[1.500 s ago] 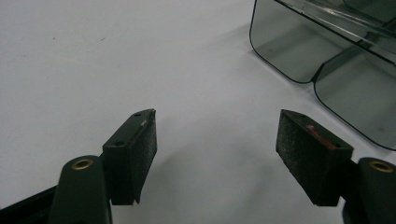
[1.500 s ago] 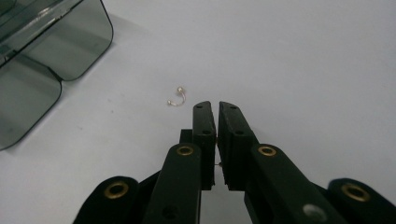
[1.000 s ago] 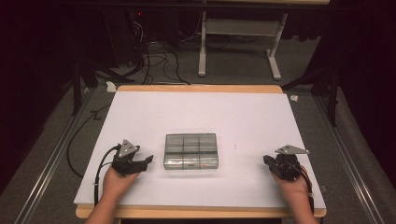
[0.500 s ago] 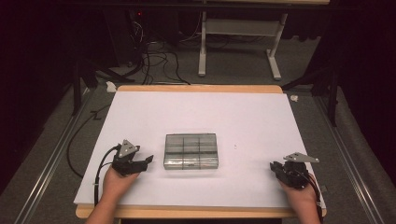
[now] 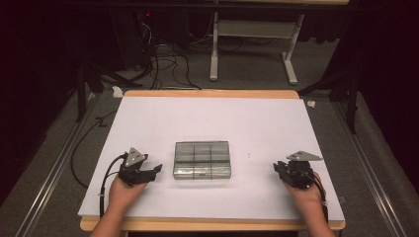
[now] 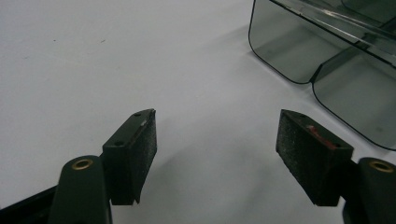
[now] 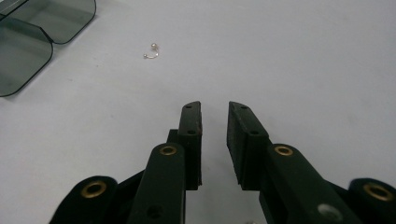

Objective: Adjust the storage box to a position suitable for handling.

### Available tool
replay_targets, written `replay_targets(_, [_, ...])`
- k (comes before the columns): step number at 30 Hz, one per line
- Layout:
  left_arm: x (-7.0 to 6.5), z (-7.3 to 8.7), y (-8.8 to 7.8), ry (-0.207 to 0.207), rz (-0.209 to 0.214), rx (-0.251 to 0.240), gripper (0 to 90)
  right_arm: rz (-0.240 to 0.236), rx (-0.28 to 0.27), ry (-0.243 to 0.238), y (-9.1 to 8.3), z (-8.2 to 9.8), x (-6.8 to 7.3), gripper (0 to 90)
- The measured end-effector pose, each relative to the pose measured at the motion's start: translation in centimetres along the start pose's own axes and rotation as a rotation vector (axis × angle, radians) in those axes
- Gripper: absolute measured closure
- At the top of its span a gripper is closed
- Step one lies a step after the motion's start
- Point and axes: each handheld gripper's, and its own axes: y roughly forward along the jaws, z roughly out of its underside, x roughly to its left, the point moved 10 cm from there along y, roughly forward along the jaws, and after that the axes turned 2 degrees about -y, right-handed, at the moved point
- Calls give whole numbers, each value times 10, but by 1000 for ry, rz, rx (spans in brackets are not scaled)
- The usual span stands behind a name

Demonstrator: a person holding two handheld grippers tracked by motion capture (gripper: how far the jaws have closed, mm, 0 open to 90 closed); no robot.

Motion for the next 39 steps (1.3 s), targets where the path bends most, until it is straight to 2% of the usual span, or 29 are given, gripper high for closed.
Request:
replay_targets(16, [-1,0,0,-2,4,-3,295,-35,30,-49,37,-26,21,772])
replay_targets(39, [-1,0,0,-3,9,-2,295,-90,41,-38,73,-49,39,782])
